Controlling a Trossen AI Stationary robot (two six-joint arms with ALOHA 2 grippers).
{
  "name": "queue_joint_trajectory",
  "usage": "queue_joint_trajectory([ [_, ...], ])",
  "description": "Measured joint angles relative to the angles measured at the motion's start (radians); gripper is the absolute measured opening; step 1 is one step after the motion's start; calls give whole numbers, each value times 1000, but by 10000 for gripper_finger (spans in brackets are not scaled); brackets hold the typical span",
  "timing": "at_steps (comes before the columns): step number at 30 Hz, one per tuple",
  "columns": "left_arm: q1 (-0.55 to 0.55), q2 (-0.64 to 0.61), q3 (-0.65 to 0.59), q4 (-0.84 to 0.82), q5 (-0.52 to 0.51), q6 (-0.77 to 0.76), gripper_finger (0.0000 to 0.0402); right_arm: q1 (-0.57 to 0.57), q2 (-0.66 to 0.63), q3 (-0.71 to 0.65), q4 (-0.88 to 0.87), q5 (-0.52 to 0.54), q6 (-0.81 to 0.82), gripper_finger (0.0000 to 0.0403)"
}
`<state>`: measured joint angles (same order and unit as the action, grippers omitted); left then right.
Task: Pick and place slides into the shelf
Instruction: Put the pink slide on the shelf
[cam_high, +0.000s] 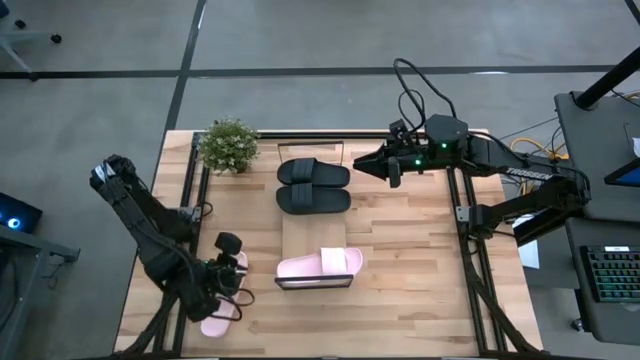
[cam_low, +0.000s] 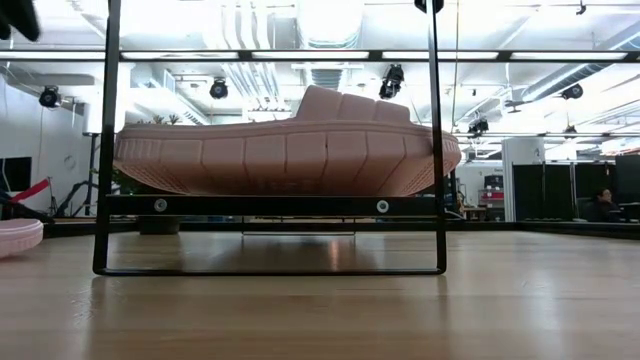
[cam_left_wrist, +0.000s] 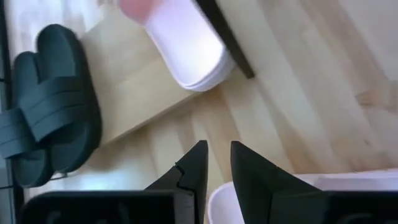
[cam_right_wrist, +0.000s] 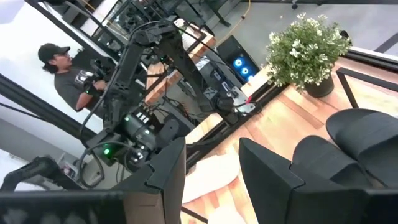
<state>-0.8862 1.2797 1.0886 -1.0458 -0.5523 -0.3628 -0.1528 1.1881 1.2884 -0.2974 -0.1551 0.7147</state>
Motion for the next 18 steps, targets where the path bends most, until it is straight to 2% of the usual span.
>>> queue_joint_trajectory([
  [3,-35,22,22,-16,5,-31,54,0,0,0,0,0,0,141],
  [12,-123,75,35,-203,11,-311,54,0,0,0,0,0,26,141],
  [18,-166,126,34,-220,17,-402,54,0,0,0,0,0,26,141],
])
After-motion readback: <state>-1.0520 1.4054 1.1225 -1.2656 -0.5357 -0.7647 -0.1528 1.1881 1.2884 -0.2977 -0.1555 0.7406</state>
